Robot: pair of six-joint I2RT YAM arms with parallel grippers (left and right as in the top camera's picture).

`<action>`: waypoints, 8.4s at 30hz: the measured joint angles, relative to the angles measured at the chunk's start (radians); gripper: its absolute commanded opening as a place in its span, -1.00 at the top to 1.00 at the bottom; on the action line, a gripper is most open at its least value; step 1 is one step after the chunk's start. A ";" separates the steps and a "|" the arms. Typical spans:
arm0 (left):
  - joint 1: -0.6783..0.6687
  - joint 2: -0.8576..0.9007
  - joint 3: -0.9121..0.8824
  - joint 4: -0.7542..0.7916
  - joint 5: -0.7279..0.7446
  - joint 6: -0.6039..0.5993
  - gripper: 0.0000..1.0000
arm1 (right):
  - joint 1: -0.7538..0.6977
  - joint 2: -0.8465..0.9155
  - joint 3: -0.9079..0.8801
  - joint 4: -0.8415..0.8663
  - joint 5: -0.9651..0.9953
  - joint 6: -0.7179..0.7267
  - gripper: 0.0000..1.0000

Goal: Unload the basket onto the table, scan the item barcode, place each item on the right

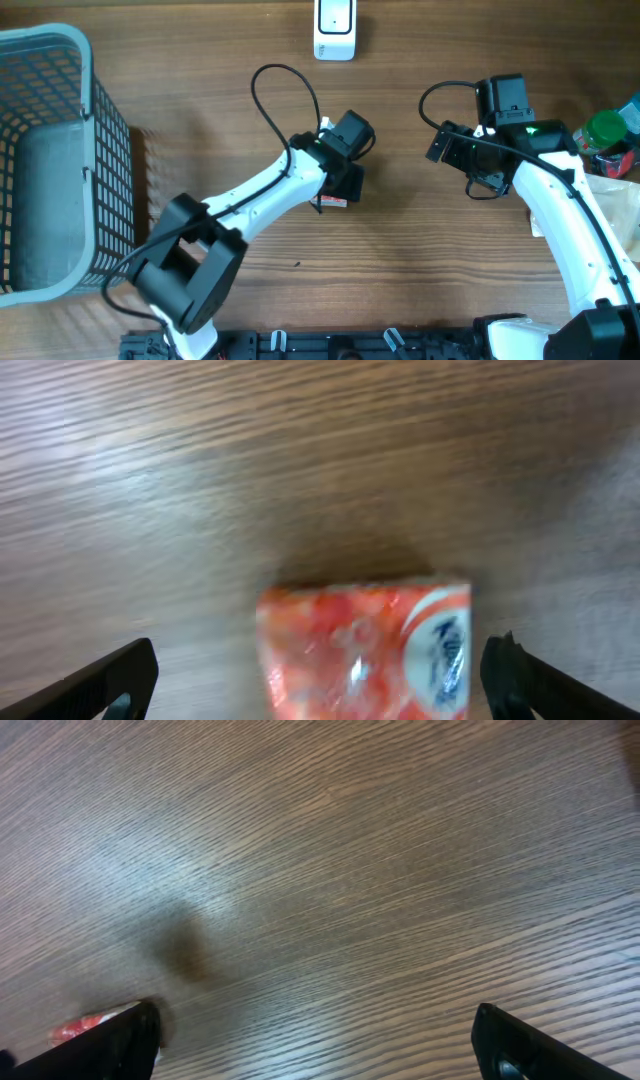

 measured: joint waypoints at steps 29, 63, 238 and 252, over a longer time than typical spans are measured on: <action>0.614 -0.640 0.078 -0.117 0.132 -0.020 -1.00 | 0.695 0.367 0.000 0.329 0.127 0.379 -0.99; 0.614 -0.621 0.078 -0.129 0.137 -0.015 -1.00 | 0.693 0.467 0.002 0.404 0.193 0.228 -0.43; 0.614 -0.618 0.078 -0.143 0.137 -0.015 -1.00 | 0.116 1.068 0.741 1.559 -0.422 1.221 -0.04; 0.614 -0.618 0.078 -0.142 0.137 -0.015 -1.00 | -0.107 1.013 0.747 1.425 -0.734 0.666 -0.06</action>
